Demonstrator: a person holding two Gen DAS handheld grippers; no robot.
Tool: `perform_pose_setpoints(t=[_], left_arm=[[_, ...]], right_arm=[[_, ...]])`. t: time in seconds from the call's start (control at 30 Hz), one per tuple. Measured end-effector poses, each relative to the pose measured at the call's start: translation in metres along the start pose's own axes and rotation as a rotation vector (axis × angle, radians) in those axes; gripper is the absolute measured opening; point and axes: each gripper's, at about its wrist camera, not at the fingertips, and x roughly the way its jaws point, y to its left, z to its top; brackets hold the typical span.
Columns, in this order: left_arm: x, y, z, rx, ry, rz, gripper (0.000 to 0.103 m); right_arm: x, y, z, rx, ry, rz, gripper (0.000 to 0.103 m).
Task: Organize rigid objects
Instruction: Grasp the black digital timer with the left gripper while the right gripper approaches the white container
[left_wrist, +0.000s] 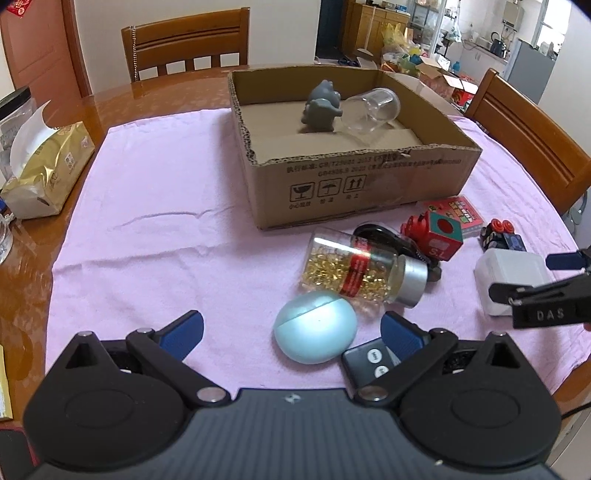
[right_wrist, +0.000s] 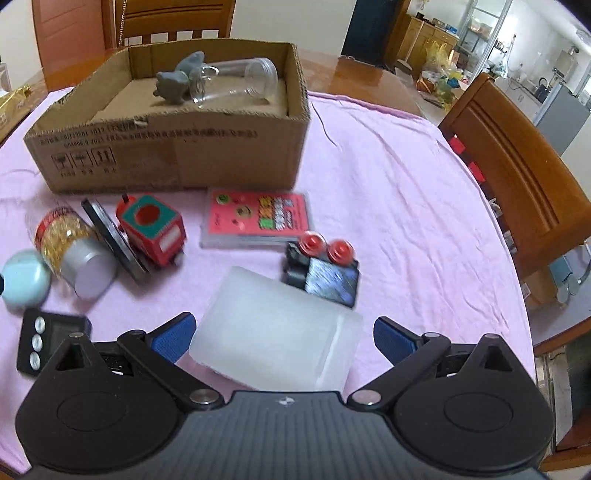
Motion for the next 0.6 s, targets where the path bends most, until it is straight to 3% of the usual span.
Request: perform_pose_setpoints(t=[0.4, 0.6], left_arm=[[-0.001, -0.055, -0.023, -0.033, -0.018, 0.066, 0.101], [0.012, -0.075, -0.041, -0.094, 0.016, 0.099, 0.101]], right_arm=[[0.001, -0.033, -0.021, -0.109, 0.007, 0.218, 0.103], [0.003, -0.041, -0.028, -0.185, 0.013, 0.307, 0.103]])
